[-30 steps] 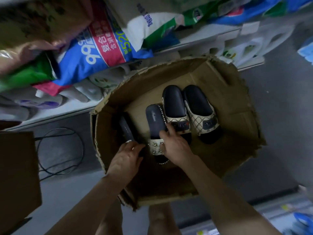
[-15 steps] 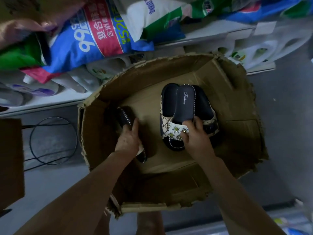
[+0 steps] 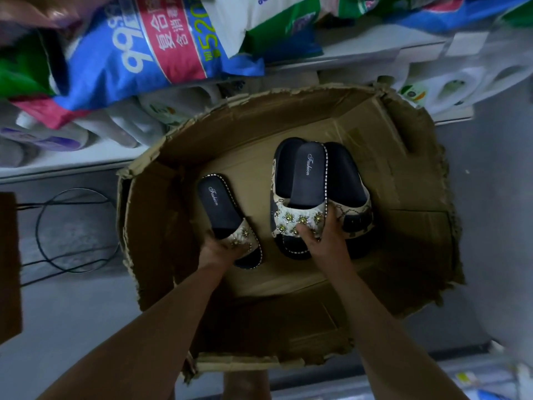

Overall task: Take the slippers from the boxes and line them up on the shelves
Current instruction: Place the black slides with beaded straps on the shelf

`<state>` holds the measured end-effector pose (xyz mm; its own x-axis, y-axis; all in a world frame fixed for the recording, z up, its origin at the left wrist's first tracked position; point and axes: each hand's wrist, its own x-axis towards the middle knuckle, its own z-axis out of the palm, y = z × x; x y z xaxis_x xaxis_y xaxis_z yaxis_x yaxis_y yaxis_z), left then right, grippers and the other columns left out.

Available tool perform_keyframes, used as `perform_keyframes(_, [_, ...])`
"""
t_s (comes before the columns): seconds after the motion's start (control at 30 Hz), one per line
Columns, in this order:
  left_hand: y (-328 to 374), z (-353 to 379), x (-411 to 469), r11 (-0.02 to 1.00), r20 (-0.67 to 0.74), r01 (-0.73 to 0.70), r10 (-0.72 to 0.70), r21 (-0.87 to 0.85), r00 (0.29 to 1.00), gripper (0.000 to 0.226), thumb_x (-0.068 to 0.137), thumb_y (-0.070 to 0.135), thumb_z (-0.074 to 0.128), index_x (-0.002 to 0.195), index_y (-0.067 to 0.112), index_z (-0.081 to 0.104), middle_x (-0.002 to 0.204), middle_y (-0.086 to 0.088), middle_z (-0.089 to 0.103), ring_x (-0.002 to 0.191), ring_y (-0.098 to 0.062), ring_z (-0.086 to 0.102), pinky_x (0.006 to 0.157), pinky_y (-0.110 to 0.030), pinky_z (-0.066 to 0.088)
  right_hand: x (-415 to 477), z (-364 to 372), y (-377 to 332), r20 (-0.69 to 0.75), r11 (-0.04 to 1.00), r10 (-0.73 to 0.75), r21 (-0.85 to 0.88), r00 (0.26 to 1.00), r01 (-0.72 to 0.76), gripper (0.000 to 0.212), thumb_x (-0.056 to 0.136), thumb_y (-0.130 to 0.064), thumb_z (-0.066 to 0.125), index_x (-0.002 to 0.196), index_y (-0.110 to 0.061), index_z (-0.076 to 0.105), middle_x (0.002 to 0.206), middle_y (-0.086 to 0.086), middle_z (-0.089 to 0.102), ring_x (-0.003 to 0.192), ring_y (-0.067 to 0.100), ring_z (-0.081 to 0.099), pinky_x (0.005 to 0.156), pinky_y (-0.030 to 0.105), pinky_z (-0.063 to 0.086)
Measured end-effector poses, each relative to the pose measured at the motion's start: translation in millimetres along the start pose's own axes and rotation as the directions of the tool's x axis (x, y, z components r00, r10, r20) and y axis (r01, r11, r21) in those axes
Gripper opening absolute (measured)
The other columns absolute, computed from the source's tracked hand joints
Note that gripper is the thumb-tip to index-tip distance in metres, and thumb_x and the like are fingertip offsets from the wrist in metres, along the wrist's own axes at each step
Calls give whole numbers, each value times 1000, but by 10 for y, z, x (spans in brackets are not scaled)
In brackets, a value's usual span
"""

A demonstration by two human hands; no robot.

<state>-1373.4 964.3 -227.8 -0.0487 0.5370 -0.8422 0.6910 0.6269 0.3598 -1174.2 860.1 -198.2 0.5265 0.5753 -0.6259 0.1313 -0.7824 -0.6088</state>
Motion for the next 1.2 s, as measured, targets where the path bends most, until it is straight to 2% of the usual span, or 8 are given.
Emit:
perform_keyframes(0.1, [-10, -45, 9, 964, 144, 81, -46, -252, 988, 80, 46, 32, 95, 114, 8, 60, 112, -6, 69, 92, -17, 68, 79, -31, 56, 70, -8, -18, 35, 998, 55, 25, 998, -56, 91, 90, -46, 63, 156, -27, 2, 161, 8, 15, 145, 25, 24, 115, 43, 28])
perform_keyframes(0.27, [230, -9, -139, 854, 173, 109, -23, -509, 985, 49, 69, 5, 82, 108, 13, 53, 97, 1, 66, 82, -13, 65, 61, -25, 54, 109, -136, -37, 107, 979, 117, 153, 987, -133, 85, 92, -41, 62, 155, -34, 7, 161, 0, 20, 146, 24, 24, 116, 48, 28])
perform_keyframes(0.43, [474, -124, -265, 860, 143, 48, 29, -508, 989, 50, 71, 4, 80, 112, 12, 52, 108, -8, 65, 91, -21, 66, 65, -27, 57, -30, -264, -123, 131, 941, 177, 268, 975, -207, 82, 87, -44, 68, 154, -35, 19, 157, 1, 31, 140, 24, 36, 114, 48, 32])
perform_keyframes(0.6, [533, -435, -700, 888, 170, 33, 52, -458, 984, 43, 80, 1, 72, 116, 13, 52, 104, -4, 62, 95, -25, 63, 67, -30, 55, -479, -431, -358, 176, 908, 230, 315, 957, -276, 94, 79, -53, 73, 153, -40, 17, 162, -5, 18, 144, 24, 29, 115, 53, 31])
perform_keyframes(0.77, [387, -865, -1275, 871, 190, -11, 119, -491, 975, 44, 82, 1, 70, 120, 12, 52, 108, -3, 62, 90, -18, 63, 70, -32, 55, -1046, -654, -734, 185, 899, 72, 414, 980, -144, 64, 88, -33, 70, 140, -48, 36, 142, -6, 48, 116, 15, 58, 87, 42, 57])
perform_keyframes(0.93, [180, -1384, -1892, 835, 184, -153, 289, -528, 939, 43, 85, -1, 65, 125, 9, 54, 114, -10, 66, 92, -19, 66, 67, -23, 57, -1611, -765, -1120, 175, 902, -59, 431, 983, -22, 46, 89, -30, 70, 122, -50, 45, 131, -8, 59, 113, 12, 61, 94, 45, 55])
perform_keyframes(1.1, [-146, -1911, -2306, 769, 137, -238, 388, -593, 911, 43, 85, -2, 64, 125, 12, 55, 113, -15, 66, 101, -30, 66, 84, -39, 57, -2050, -607, -1556, 142, 929, -160, 356, 977, 101, 45, 89, -29, 69, 124, -40, 43, 130, -2, 58, 111, 16, 61, 87, 46, 57])
perform_keyframes(1.2, [-382, -2270, -2512, 717, 75, -278, 418, -639, 906, 44, 85, 0, 65, 127, 11, 54, 116, -15, 66, 97, -25, 67, 75, -30, 57, -2324, -369, -1832, 147, 922, -200, 362, 969, 135, 42, 91, -23, 67, 124, -33, 43, 122, -3, 61, 101, 9, 63, 72, 29, 59])
